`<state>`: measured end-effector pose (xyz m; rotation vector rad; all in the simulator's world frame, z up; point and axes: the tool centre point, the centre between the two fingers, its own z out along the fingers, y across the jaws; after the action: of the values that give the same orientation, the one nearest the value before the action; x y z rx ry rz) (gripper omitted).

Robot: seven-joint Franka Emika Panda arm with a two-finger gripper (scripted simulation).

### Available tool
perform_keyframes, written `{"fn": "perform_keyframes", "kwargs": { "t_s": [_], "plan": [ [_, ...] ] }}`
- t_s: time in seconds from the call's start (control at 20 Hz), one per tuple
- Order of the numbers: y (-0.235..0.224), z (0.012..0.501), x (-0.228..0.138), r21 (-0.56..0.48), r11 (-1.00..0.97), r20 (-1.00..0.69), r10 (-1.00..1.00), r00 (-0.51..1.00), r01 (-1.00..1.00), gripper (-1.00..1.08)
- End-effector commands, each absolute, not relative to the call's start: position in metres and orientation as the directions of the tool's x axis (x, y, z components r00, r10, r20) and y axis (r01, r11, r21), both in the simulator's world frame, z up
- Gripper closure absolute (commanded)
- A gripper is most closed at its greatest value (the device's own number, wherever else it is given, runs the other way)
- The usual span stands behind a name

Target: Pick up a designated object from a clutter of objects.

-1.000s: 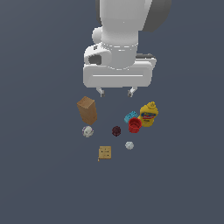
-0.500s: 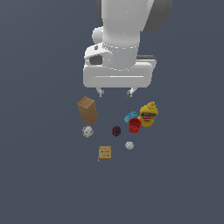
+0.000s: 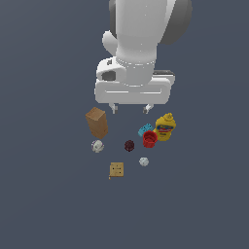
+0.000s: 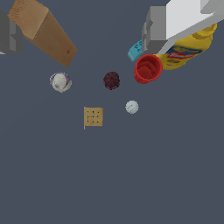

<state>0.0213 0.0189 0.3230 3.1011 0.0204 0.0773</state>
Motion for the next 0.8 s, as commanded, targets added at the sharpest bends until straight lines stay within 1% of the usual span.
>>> {"fn": "perform_keyframes", "kwargs": {
  "t_s": [0.0,0.3,0.75],
  "plan": [
    [0.022,0.313,0.026,0.035,-0.999,0.048,-0.013,0.999,-0.014,-0.92],
    [0.033,0.279,0.039,0.022,-0.994,0.043,-0.109,0.993,-0.110,-0.92],
    [0.057,0.206,0.059,0.002,-0.953,0.028,-0.304,0.952,-0.304,-0.92]
  ]
}}
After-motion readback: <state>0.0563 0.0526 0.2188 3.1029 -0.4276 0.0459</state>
